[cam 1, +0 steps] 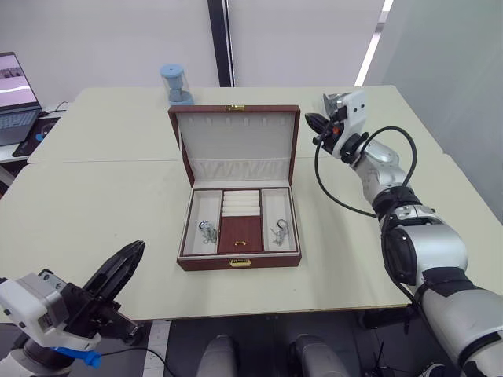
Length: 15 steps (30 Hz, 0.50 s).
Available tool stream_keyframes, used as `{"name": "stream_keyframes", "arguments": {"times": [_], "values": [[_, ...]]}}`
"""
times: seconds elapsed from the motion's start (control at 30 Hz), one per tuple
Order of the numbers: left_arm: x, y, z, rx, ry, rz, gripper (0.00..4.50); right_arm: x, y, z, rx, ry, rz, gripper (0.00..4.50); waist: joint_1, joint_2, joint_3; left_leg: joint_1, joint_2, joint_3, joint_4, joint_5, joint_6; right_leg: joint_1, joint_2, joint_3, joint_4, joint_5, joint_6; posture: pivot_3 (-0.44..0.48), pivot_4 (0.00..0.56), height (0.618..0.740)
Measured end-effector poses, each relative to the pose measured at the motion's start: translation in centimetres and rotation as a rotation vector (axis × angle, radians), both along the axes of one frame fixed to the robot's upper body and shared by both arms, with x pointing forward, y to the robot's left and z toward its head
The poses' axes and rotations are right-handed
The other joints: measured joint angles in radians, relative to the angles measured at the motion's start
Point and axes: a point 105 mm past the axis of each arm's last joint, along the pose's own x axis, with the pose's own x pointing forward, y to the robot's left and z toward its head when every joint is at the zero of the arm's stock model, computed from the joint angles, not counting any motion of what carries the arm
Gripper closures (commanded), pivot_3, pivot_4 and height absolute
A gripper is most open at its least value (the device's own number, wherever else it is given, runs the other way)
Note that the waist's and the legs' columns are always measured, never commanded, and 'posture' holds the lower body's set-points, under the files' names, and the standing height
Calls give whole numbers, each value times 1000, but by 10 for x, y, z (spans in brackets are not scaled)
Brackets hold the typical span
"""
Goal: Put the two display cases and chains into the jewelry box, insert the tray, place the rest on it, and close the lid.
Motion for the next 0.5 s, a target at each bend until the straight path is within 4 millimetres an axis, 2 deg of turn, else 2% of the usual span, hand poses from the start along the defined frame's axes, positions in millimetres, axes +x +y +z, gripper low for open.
{"name": "stream_keyframes", "arguments": {"times": [0.17,0.5], "values": [[1,0,0,-2,3,0,4500,-9,27,14,28,-29,144,4470,1,0,0,0,0,0,0,0,0,0,0,0,0,0,0,0,150,740],[3,0,-4,-21,25,14,4500,-33,44,20,4,-52,408,4470,1,0,0,0,0,0,0,0,0,0,0,0,0,0,0,0,150,740]]}}
